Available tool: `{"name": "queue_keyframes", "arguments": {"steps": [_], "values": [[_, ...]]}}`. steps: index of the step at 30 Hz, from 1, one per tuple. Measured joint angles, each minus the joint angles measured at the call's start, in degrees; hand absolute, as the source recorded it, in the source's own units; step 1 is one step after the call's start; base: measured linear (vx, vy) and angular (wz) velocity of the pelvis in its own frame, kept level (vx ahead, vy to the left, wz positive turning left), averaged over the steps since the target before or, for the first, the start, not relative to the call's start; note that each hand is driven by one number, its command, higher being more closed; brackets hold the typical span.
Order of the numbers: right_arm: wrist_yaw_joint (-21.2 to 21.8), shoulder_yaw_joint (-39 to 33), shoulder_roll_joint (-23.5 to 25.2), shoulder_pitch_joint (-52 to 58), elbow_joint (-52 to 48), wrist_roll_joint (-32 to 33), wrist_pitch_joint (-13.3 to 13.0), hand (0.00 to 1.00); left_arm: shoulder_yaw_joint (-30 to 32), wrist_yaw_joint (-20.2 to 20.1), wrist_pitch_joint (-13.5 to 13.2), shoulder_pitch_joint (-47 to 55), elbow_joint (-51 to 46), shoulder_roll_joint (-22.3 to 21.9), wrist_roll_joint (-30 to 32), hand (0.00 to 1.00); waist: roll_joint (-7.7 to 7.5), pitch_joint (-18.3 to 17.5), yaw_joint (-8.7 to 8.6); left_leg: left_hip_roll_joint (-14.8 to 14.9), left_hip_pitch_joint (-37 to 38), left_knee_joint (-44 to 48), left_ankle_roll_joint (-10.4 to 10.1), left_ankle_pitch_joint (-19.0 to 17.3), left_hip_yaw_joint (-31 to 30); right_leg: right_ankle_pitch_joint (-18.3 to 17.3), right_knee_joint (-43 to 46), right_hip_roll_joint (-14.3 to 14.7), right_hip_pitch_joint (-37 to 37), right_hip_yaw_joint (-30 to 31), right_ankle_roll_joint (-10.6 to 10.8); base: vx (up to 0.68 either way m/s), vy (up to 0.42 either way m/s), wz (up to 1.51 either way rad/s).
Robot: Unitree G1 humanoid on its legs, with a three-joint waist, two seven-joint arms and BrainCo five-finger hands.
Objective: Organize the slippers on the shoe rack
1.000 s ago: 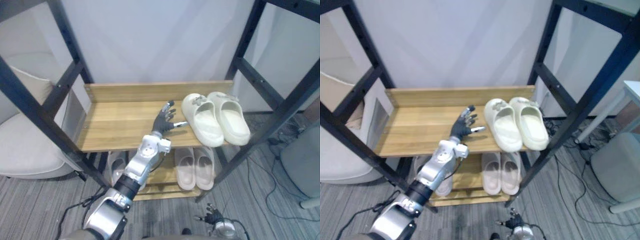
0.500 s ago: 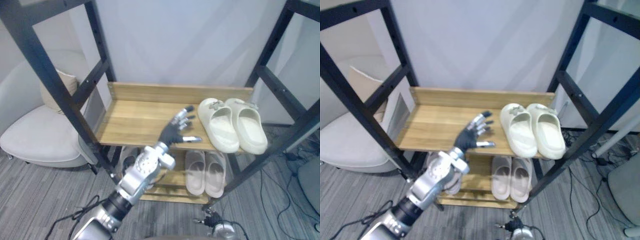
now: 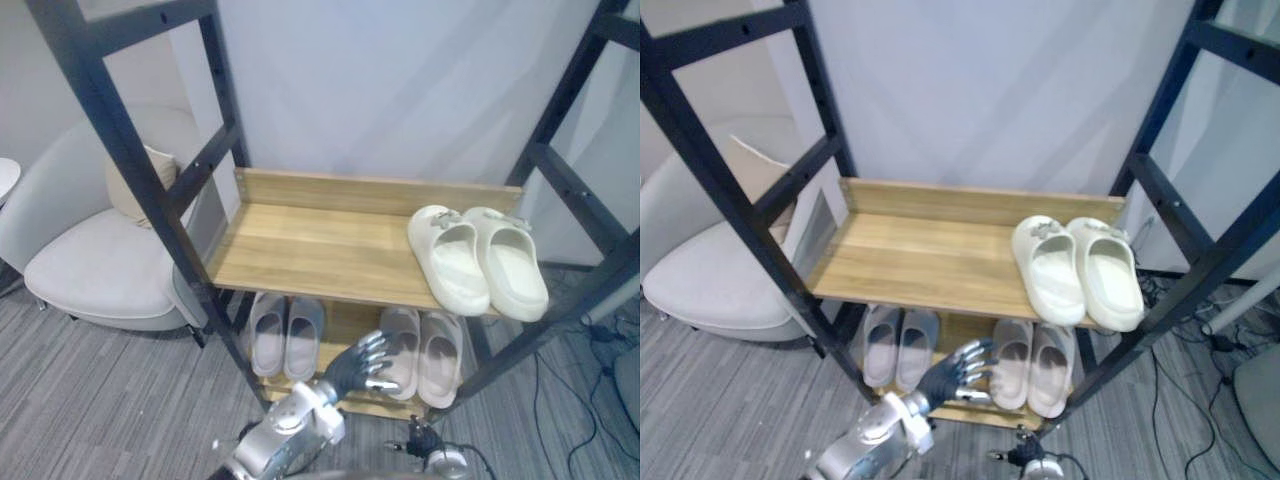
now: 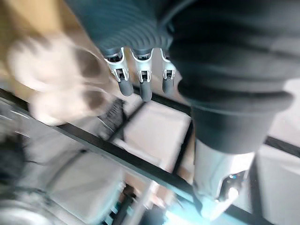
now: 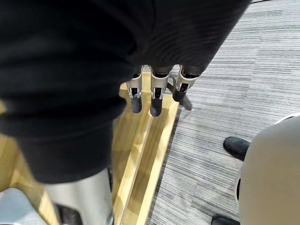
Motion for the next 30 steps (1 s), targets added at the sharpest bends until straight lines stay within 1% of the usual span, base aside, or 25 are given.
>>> {"name": "queue_keyframes", "arguments": {"steps": [2,3,5,6,9,13,15,18,22,25,26,30], "values": [[-0.1,0.0,0.0,0.0,0.0,0.0,0.0,0.00,2.4,0.1,0.0,1.2,3.3,-0.2,3.1,0.00,0.02,0.0,0.09,0.2,-0.2,0.3,-0.2,-0.1,0.1,0.0,0.0,0.1,0.0,0.0,-0.1,0.00,-0.004,-0.03],[-0.1,-0.1,0.0,0.1,0.0,0.0,0.0,0.00,4.5,0.4,0.0,1.7,6.5,-0.8,5.6,0.00,0.01,-0.3,0.08,0.3,-0.8,0.6,-0.3,-0.2,0.1,-0.1,-0.1,0.2,-0.2,0.0,-0.1,0.00,0.000,0.00],[-0.1,-0.2,0.0,0.1,0.2,0.0,0.0,0.00,7.6,1.4,-0.1,2.0,11.3,-1.8,8.4,0.00,0.01,-0.3,0.17,0.4,-0.9,0.5,-0.3,-0.2,0.1,-0.1,-0.2,0.4,-0.7,0.0,-0.1,0.00,0.000,0.00],[-0.2,-0.4,0.1,0.1,0.2,0.0,0.0,0.00,10.0,2.4,-0.1,2.0,14.9,-2.4,11.4,0.00,-0.03,-0.3,0.22,0.6,-0.9,0.5,-0.4,-0.2,0.1,0.0,-0.3,0.7,-0.7,0.1,-0.2,0.00,0.000,0.00],[-0.3,-0.7,0.3,0.1,0.2,0.1,0.0,0.00,16.9,5.4,-0.1,2.0,23.4,-4.0,17.0,0.00,-0.15,-0.3,0.22,0.8,-0.9,0.5,-0.5,-0.3,0.2,0.0,-0.3,1.0,-0.6,0.4,-0.5,0.04,-0.007,-0.03],[-0.6,-2.2,0.6,0.3,0.2,0.0,0.0,0.00,23.4,9.0,-0.2,2.0,30.8,-4.2,23.8,0.00,-0.21,-0.3,0.26,1.0,-0.8,0.4,-0.7,-0.5,0.2,0.0,-0.3,1.2,-0.6,0.5,-0.6,0.01,-0.001,0.00],[-0.8,-2.7,0.8,0.3,0.2,0.1,0.0,0.00,27.2,10.4,-0.2,2.0,34.1,-4.6,24.6,0.00,-0.37,-0.2,0.26,1.1,-0.7,0.4,-0.8,-0.5,0.5,0.0,-0.3,1.2,-0.6,0.7,-0.6,0.01,0.010,-0.04],[-1.2,-2.8,1.0,0.3,0.2,0.0,0.0,0.00,30.3,12.2,-0.1,2.5,36.2,-4.6,24.6,0.00,-0.77,0.1,0.42,1.1,-0.5,0.4,-0.7,-0.6,1.6,0.1,-0.3,1.2,-0.7,1.4,-0.6,-0.01,0.020,-0.11],[-1.3,-2.9,1.2,0.3,0.1,0.0,0.0,0.00,32.0,13.9,-0.2,2.5,36.9,-4.7,24.6,0.00,-1.29,0.4,0.62,1.0,0.1,0.4,-0.7,-0.6,2.0,0.2,-0.2,1.1,-0.5,2.1,-0.6,-0.04,0.016,-0.09],[-1.3,-3.0,1.4,0.4,0.1,0.0,0.0,0.00,34.6,14.4,-0.3,2.4,38.7,-5.7,24.7,0.00,-1.31,0.4,0.68,1.0,0.1,0.3,-0.7,-0.6,2.6,0.2,-0.2,1.0,-0.7,2.5,-0.5,-0.06,0.015,-0.13],[-1.3,-3.0,1.4,0.4,0.1,0.0,0.0,0.00,35.7,14.7,-0.3,2.4,39.1,-6.2,24.7,0.00,-1.26,0.4,0.70,1.0,0.1,0.2,-0.7,-0.6,2.8,0.1,-0.2,0.9,-0.9,2.8,-0.2,-0.06,0.013,-0.13],[-1.3,-3.1,1.5,0.4,0.1,-0.1,0.1,0.00,36.9,15.1,-0.6,2.2,40.0,-6.6,24.7,0.00,-1.25,0.4,0.75,1.0,0.1,-0.5,-0.6,-0.5,3.2,0.1,-0.1,0.9,-1.6,3.3,-0.1,-0.02,0.015,-0.06]]}}
